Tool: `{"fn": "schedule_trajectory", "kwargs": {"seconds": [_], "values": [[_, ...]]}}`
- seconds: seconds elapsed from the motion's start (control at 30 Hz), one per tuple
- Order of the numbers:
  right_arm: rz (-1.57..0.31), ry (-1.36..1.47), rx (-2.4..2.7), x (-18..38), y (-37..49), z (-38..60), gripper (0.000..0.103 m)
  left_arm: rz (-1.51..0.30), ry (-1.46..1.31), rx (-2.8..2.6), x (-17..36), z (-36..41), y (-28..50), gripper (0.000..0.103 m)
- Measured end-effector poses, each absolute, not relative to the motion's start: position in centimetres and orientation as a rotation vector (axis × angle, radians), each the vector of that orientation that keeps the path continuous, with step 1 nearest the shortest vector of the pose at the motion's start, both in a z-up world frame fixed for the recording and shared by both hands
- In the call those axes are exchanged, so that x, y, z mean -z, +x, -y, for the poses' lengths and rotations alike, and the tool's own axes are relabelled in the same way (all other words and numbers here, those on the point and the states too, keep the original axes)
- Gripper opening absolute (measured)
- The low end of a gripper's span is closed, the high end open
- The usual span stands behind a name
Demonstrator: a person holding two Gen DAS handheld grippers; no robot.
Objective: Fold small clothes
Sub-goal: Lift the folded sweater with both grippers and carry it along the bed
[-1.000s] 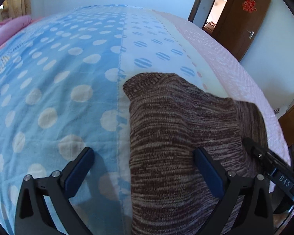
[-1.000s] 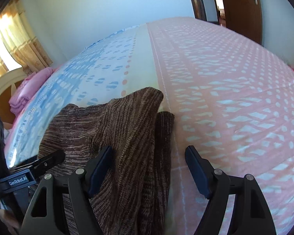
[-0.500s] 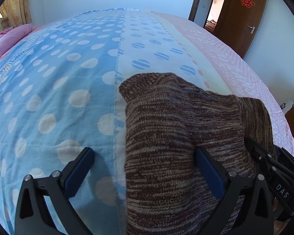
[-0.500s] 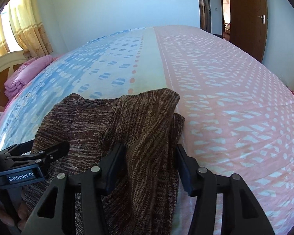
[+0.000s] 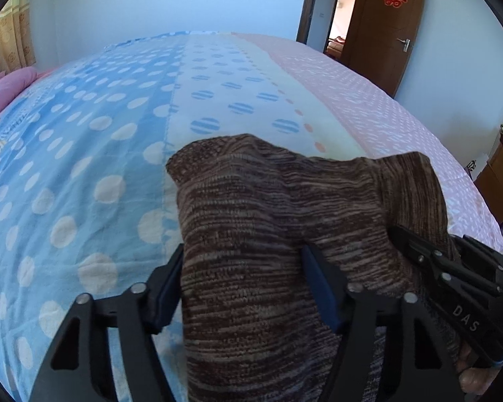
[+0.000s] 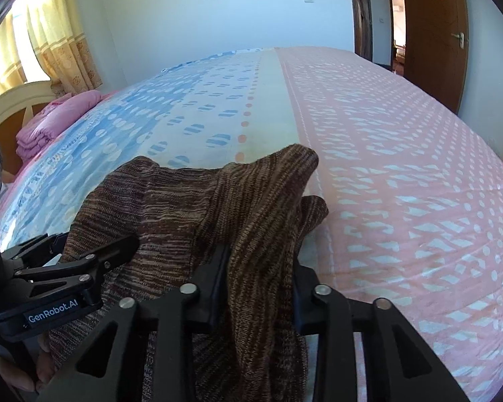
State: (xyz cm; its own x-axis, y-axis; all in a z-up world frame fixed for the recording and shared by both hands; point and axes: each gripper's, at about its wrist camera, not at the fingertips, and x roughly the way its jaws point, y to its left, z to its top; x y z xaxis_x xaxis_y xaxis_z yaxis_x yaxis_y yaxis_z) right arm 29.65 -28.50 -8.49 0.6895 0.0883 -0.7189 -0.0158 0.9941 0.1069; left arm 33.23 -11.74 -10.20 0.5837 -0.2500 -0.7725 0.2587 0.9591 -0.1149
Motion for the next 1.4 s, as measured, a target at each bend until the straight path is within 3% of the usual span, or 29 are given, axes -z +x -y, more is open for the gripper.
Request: {"fn": "schedule_trajectory", "kwargs": {"seconds": [0.13,0.47,0.6,0.93,1.4], "values": [[-0.777,0.066,-0.033,8.3,29.1,28.0,0.021,-0.866,0.057,0.289,9.9,12.5,32.7,0.055],[-0.617,-0.040,0.062,4.5,24.1,25.0,0.018,-0.841,-0.062,0.345,8.6,10.4,31.7,0.030],[-0.526,-0.099,0.086,2.3,20.5,23.1,0.018,-0.784,-0.161,0.388,6.7,8.8,30.0,0.027],[-0.359,-0.124,0.125,-2.8,12.9,20.1,0.018,-0.584,-0.105,0.383,1.4,8.1,22.4,0.027],[-0.264,-0.103,0.094,-7.0,9.2,17.7,0.018,-0.544,-0.111,0.333,-3.5,5.4,17.2,0.027]]}}
